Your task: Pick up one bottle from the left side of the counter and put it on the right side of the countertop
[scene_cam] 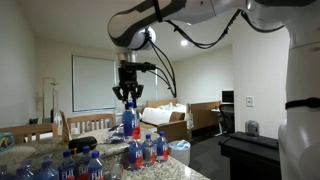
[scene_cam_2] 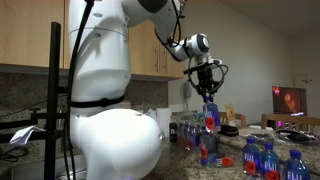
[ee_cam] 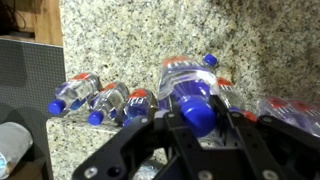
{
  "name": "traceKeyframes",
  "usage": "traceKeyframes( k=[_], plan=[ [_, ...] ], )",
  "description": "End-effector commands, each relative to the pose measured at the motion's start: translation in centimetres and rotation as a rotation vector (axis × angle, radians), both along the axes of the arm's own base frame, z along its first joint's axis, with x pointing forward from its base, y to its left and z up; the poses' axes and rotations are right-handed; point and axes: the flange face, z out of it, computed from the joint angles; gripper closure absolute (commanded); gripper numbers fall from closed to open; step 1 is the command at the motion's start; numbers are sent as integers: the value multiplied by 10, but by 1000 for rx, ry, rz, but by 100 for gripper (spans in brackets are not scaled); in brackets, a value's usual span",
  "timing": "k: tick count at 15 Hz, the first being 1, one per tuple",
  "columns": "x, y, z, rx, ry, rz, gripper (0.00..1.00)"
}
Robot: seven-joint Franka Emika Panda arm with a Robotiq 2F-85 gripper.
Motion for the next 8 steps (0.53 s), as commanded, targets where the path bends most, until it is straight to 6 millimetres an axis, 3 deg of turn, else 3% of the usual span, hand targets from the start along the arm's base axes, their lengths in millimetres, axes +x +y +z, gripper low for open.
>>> traceKeyframes(
  k=[1, 3, 6, 7, 8],
  plan=[
    [0, -15, 5, 0, 3, 17, 65],
    [1, -32, 8, 1, 6, 31, 65],
    [0, -28, 5, 0, 11, 40, 65],
    [0, -27, 4, 0, 13, 43, 89],
    [1, -31, 6, -10, 5, 31, 89]
  ],
)
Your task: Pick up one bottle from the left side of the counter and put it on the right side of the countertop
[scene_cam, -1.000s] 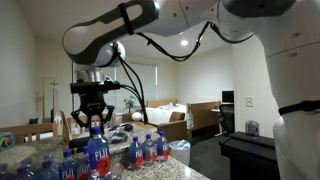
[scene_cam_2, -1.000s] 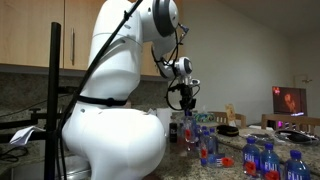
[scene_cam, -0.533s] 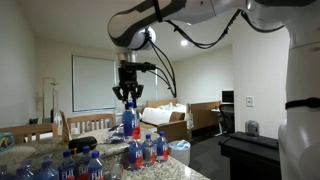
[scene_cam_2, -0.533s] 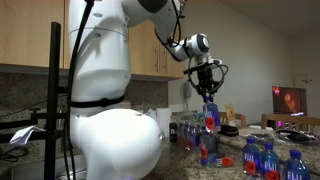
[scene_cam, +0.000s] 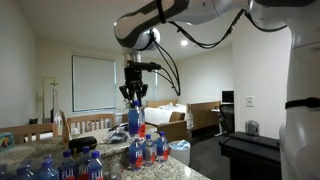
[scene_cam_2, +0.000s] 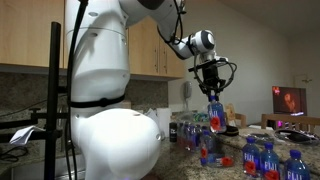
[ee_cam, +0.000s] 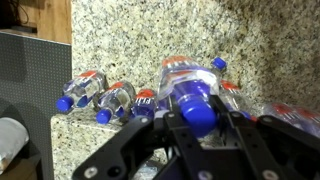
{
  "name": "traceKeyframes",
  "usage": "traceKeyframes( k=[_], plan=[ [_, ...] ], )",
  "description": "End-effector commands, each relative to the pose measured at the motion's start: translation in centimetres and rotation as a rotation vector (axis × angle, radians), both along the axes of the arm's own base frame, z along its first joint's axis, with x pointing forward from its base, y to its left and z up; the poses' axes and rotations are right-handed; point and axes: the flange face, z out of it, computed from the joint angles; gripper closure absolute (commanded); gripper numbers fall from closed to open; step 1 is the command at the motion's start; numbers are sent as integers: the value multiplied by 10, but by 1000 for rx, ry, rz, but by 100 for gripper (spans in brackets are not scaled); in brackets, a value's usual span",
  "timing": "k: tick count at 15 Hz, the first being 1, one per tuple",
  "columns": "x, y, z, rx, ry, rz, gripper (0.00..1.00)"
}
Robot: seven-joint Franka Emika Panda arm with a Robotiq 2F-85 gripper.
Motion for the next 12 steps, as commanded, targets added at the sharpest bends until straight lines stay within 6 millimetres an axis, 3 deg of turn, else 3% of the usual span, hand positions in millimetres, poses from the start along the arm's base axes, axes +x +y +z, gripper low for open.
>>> traceKeyframes(
  k=[1, 4, 6, 12],
  plan=[
    [4, -12, 4, -10, -12, -25, 89],
    [8, -45, 6, -14, -8, -53, 89],
    [9, -80, 8, -8, 0, -86, 89],
    [11, -217, 13, -4, 7, -120, 89]
  ],
)
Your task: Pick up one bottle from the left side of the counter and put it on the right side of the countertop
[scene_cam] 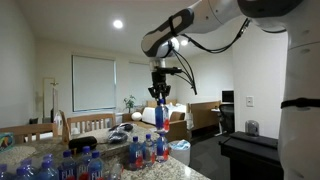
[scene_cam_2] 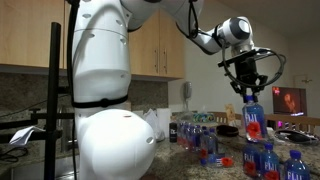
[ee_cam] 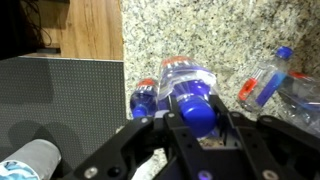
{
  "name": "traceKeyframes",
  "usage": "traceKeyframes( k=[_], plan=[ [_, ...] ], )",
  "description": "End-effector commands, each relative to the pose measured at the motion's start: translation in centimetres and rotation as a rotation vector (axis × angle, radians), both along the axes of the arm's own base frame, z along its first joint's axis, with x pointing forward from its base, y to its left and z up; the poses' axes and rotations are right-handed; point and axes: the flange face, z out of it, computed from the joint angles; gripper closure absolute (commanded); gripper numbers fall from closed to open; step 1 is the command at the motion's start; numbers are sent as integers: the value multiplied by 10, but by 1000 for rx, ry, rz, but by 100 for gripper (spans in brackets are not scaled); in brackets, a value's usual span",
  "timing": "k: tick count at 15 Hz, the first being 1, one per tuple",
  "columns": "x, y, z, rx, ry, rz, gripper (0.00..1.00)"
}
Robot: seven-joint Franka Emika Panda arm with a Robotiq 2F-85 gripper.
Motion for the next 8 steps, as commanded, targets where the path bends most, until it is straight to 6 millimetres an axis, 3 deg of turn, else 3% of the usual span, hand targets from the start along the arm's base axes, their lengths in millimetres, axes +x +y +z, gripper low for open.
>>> traceKeyframes(
  k=[1, 5, 8],
  plan=[
    [3, -74, 20, -5, -6, 15, 89],
    [8, -149, 27, -12, -37, 0, 89],
    [18, -174, 11, 7, -48, 2, 89]
  ],
)
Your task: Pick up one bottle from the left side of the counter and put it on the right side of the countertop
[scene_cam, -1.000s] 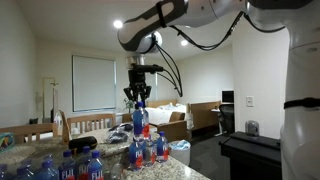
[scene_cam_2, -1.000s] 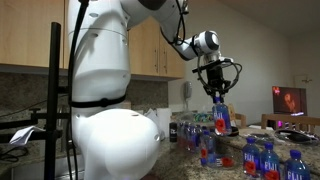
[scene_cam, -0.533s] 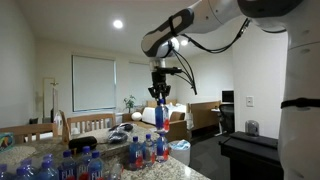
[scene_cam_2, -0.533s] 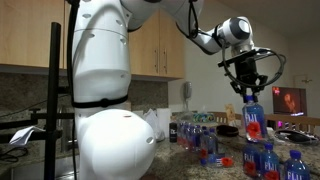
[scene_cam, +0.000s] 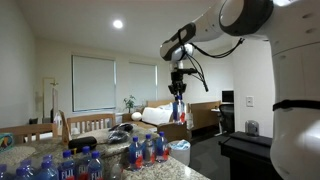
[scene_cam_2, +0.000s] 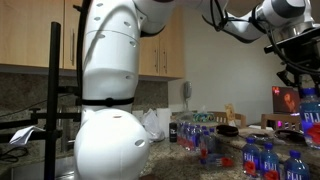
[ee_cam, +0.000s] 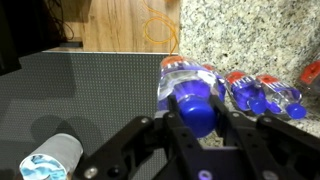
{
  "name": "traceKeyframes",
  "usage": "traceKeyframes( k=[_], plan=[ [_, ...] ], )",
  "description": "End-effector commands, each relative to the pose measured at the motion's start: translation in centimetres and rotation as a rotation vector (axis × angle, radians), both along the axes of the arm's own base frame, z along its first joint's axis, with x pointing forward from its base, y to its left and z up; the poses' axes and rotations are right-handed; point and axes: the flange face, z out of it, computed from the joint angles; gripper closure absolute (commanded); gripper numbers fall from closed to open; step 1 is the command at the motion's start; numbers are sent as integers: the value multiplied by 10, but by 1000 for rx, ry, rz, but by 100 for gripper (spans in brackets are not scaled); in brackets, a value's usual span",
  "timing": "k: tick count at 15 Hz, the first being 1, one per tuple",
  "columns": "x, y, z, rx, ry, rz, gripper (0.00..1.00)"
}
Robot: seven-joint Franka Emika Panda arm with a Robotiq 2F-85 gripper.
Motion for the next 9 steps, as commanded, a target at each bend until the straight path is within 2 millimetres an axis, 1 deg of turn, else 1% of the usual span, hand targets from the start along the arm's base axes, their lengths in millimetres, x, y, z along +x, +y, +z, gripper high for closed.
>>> traceKeyframes(
  k=[1, 6, 9],
  plan=[
    [20, -22, -15, 29, -19, 13, 89],
    [49, -35, -67, 104, 0, -31, 89],
    [63, -41, -91, 120, 26, -50, 89]
  ],
)
